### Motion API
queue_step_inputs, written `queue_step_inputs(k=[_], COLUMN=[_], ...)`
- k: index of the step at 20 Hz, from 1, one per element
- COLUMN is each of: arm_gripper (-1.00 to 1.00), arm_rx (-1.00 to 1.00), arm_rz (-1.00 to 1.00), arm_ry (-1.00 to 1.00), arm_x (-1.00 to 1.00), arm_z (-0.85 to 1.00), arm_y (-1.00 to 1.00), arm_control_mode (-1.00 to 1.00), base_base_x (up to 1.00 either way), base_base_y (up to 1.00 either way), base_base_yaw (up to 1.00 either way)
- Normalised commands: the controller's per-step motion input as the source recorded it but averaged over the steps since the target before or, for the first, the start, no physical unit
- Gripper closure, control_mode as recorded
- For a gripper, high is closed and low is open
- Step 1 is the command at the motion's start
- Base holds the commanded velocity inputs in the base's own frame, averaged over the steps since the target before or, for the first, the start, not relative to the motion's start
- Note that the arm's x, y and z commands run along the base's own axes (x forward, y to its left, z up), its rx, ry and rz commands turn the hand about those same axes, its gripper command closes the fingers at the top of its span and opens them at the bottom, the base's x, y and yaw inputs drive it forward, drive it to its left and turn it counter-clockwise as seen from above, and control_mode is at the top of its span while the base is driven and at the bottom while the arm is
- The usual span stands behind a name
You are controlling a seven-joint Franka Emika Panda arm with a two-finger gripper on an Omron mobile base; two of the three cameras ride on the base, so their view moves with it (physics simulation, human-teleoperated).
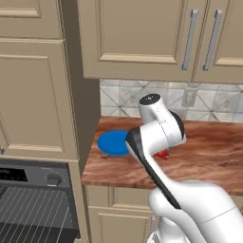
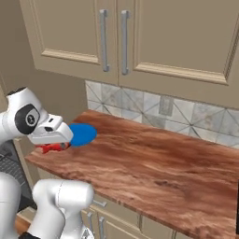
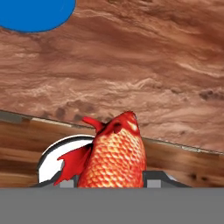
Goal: Take the fish from the oven and place it on the plate on the counter.
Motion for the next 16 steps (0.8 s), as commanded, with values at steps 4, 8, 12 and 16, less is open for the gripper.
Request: queue_step_inputs(k=[4, 8, 12, 16], arm_gripper=[1.00, 1.00, 1.00, 1.00], arm_rx=[0.00, 0.00, 0.00, 0.00], arm_rz=[0.00, 0.00, 0.00, 0.00], arm_ry=[0.00, 0.00, 0.00, 0.00], arm_x=[0.00, 0.00, 0.00, 0.00], arm_z=[0.00, 0.00, 0.00, 0.00], arm_y=[0.00, 0.00, 0.00, 0.00], arm_control_mode=[1.00, 1.00, 1.00, 1.00], base_base_x=[1.00, 0.75, 0.40, 0.21], base_base_y=[0.00, -0.12, 0.00, 0.00], base_base_yaw=[0.21, 0.07, 0.00, -0.01])
